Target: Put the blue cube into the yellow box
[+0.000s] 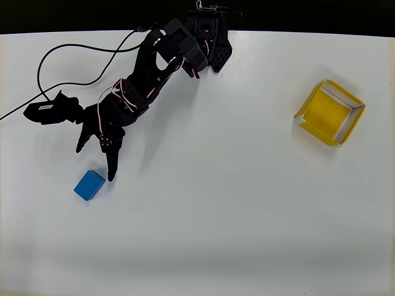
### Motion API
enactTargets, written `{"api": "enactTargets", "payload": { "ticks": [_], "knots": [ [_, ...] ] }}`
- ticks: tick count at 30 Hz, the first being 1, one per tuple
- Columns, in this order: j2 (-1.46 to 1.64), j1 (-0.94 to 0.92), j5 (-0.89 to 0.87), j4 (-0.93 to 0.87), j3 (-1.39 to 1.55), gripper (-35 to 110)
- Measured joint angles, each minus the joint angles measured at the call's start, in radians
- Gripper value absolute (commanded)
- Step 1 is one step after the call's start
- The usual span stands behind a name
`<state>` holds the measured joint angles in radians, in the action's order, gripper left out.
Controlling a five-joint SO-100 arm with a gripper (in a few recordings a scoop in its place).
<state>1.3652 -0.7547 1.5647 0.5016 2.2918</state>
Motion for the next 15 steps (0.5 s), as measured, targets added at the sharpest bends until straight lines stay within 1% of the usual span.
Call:
{"api": "enactTargets", "payload": {
  "ticks": [15],
  "knots": [
    [-0.252,0.008,0.0,0.025,-0.268,57]
  ]
}}
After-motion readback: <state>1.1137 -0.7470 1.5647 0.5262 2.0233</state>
